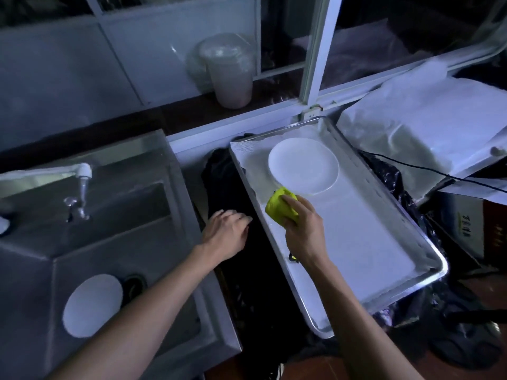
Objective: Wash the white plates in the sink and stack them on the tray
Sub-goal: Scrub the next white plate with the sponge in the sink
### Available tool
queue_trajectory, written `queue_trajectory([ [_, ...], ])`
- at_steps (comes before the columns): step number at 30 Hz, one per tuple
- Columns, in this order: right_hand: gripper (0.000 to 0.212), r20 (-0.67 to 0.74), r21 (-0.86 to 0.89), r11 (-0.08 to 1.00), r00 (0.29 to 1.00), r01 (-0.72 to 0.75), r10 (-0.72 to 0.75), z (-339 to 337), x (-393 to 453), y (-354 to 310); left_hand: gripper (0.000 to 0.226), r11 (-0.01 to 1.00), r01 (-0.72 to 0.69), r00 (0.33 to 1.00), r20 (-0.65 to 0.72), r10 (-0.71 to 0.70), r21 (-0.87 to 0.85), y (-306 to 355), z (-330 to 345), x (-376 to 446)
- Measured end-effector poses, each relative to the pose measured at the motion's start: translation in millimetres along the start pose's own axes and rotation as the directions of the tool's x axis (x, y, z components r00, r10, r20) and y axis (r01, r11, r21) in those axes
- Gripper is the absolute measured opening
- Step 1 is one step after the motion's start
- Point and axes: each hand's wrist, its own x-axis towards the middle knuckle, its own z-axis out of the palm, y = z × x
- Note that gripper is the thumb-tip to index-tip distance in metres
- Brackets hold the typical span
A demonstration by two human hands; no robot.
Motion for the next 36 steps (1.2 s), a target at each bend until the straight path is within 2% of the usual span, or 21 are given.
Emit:
queue_trajectory([
  [3, 0.062, 0.032, -0.003, 0.999, 0.999, 0.044, -0.043, 37, -12, -34, 0.032, 0.992, 0.113, 0.99, 0.086, -0.108, -0.055, -34, -7, -44],
  [7, 0.061, 0.091, -0.007, 0.993, 0.989, 0.118, -0.117, 94, -34, -85, 0.039, 0.949, 0.301, 0.935, 0.226, -0.274, -0.095, -93, -8, -110],
  [13, 0.058, 0.208, 0.021, 0.976, 0.954, 0.216, -0.216, 195, -73, -159, 0.044, 0.917, 0.396, 0.902, 0.205, -0.379, -0.044, -190, -11, -216],
  [18, 0.057, 0.309, 0.03, 0.966, 0.916, 0.259, -0.255, 289, -102, -206, 0.039, 0.85, 0.515, 0.85, 0.189, -0.491, -0.108, -257, -14, -291],
  [20, 0.059, 0.347, 0.032, 0.962, 0.9, 0.27, -0.264, 324, -112, -218, 0.035, 0.8, 0.587, 0.803, 0.213, -0.557, -0.121, -278, -14, -316],
  [28, 0.06, 0.519, 0.024, 0.948, 0.807, 0.318, -0.284, 425, -138, -229, 0.05, 0.576, 0.784, 0.62, 0.252, -0.743, -0.231, -350, 3, -386],
  [36, 0.058, 0.657, 0.05, 0.943, 0.7, 0.328, -0.278, 500, -138, -214, 0.05, 0.352, 0.858, 0.474, 0.31, -0.824, -0.375, -392, 54, -408],
])
